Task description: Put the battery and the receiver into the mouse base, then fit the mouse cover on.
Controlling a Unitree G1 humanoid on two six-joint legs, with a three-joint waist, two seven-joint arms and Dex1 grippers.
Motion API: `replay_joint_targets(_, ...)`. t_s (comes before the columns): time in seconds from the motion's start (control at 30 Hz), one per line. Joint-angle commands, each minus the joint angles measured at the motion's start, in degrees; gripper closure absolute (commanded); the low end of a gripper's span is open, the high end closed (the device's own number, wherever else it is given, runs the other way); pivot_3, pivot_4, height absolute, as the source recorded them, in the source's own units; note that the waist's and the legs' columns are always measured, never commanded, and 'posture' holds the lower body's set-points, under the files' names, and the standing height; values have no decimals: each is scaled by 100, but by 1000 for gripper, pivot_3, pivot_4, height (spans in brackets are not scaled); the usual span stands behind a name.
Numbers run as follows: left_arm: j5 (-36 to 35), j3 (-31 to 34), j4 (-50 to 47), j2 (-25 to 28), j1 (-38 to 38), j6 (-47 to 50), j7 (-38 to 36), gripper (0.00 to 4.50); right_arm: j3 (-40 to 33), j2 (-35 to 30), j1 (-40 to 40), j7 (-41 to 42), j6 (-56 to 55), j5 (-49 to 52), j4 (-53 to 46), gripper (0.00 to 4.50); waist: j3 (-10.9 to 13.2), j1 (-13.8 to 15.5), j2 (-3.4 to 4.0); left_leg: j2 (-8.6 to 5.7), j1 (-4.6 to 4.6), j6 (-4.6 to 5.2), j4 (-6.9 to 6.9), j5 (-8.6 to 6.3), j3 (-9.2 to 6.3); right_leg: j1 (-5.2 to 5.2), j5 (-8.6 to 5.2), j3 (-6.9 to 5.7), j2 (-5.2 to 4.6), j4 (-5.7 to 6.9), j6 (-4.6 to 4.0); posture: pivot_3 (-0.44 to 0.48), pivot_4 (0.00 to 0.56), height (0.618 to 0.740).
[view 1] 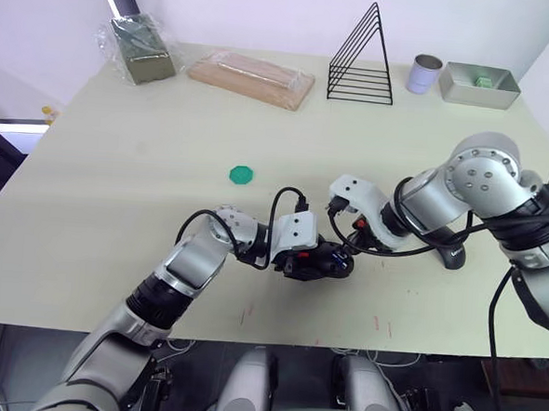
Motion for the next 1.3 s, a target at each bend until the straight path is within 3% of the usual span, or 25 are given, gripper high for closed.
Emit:
replay_joint_targets(0.03, 3, -38, -182, 25, 36, -9, -40, 1358, -274, 27, 19, -6, 31, -34, -47, 4500, 0, 0, 0, 0, 0, 0, 0, 0, 0, 0, 0, 0, 0, 0, 0, 0, 150, 740)
replay_joint_targets(1.3, 10, -24, -148, 12, 51, -27, -6, 1358, -307, 162, 378, 90, 31, -621, -279, 4500, -1, 2, -1, 0, 3, 0, 1, 0, 1, 0, 0, 2, 6, 5, 0, 0, 150, 740)
